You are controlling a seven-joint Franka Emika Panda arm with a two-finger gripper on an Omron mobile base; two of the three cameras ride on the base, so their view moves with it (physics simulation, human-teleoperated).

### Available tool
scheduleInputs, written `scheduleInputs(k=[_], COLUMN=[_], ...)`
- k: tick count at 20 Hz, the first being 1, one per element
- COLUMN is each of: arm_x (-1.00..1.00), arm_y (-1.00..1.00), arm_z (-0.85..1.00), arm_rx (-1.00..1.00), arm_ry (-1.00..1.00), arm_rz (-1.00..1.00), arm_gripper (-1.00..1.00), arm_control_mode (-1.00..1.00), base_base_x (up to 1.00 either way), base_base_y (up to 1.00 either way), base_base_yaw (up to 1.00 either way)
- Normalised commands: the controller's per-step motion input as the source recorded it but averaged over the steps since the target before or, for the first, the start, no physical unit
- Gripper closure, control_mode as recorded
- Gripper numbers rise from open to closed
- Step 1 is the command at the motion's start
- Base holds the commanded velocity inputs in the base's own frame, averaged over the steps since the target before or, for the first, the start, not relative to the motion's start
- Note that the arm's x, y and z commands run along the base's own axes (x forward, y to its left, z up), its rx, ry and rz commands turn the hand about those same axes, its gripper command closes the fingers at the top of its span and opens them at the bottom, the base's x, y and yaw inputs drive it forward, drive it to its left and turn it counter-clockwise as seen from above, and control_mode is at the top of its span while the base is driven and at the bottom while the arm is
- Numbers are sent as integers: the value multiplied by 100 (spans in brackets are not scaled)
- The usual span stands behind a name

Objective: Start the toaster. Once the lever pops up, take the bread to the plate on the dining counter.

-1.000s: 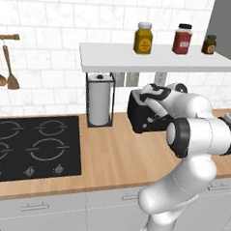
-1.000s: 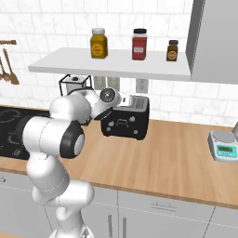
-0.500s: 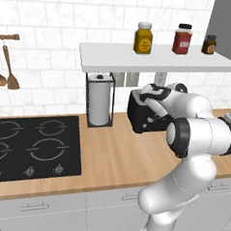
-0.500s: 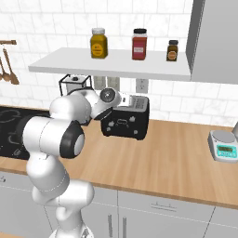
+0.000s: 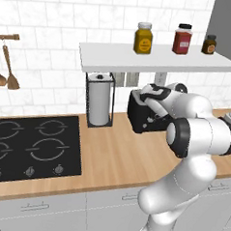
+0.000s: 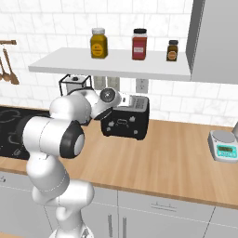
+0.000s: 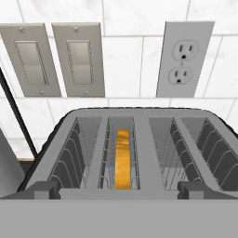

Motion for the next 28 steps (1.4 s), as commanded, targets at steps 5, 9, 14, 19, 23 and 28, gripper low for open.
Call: scheduleInputs(k=[5,9,14,19,23,28], arm_x=[0,0,0,0,0,0], arm_y=[0,0,0,0,0,0], arm_z=[0,0,0,0,0,0], arm_rx=[0,0,0,0,0,0], arm_ry=[0,0,0,0,0,0], arm_rz=[0,0,0,0,0,0], arm_gripper=[-100,-100,-100,-100,-100,-100], arm_control_mode=[-100,-100,-100,-100,-100,-100], base_base_x=[0,0,0,0,0,0], base_base_y=[0,0,0,0,0,0], base_base_yaw=[0,0,0,0,0,0])
